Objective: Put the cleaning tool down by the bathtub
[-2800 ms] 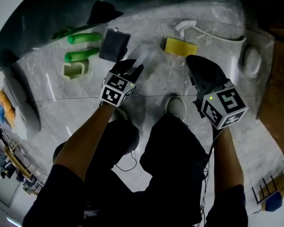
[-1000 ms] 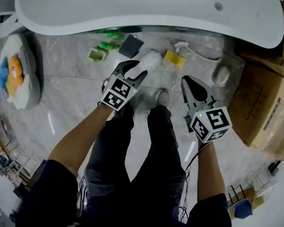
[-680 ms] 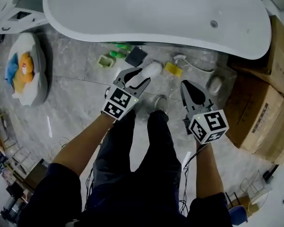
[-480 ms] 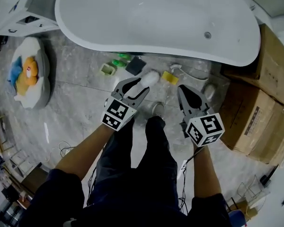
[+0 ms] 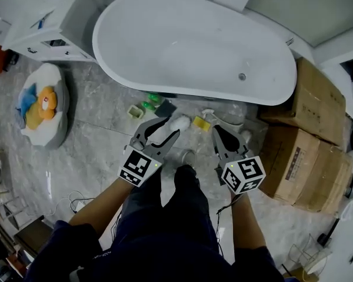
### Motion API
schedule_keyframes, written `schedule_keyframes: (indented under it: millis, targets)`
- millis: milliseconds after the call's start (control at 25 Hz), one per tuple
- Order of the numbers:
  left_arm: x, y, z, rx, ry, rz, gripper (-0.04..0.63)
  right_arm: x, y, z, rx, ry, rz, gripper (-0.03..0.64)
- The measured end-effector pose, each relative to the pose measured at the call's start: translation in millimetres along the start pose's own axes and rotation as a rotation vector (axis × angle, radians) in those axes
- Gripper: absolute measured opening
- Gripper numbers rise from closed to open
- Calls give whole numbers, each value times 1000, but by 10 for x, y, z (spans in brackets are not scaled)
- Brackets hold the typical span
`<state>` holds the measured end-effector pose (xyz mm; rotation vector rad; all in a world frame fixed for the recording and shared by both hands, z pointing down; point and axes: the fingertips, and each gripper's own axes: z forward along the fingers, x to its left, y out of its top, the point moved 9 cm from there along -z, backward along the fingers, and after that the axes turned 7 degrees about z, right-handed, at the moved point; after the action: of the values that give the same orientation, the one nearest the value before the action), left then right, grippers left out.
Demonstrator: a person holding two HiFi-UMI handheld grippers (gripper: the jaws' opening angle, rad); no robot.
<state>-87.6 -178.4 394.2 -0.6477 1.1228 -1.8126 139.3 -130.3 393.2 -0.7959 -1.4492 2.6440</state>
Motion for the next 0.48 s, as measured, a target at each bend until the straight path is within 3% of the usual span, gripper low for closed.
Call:
schedule_keyframes:
  millis: [200,480]
  targets:
    - [7,510,-381,-77,30,67,185,302,381,-244,-76,6,-34,17]
    - [168,958,-795,-170,70,101,186,660,864,-343,-141,35,-110,17]
